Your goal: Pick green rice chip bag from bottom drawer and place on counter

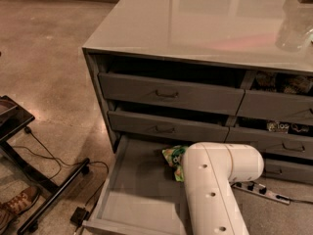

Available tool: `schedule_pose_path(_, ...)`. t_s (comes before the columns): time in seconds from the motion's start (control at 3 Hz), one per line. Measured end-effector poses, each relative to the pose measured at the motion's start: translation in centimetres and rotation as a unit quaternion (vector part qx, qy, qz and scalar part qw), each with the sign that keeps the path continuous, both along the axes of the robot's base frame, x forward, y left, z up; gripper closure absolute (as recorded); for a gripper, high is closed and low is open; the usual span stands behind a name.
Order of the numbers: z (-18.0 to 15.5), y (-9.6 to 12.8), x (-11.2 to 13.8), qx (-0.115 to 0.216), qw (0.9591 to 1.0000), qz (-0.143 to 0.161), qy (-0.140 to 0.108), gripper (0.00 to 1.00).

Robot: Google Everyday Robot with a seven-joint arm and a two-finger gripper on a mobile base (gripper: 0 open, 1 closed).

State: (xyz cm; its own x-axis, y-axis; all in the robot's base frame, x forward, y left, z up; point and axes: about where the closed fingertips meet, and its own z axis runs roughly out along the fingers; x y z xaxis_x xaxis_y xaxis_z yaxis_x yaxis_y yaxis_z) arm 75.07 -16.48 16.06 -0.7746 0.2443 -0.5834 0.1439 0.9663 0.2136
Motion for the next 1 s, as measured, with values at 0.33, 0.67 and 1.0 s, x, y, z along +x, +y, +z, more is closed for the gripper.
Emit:
schedule_pose_path(0.33,1.9,-0.6,-1.5,0.027,0.9995,0.01,-0.01,1.0)
schedule_pose_path(0.67,2.9,-1.8,-4.4,0.086,0.9961,0.002,-0.022,1.0)
schedule_pose_path(1.0,3.6,-4.2,-7.3,0.134,0.9905,0.0,-0.03,1.0)
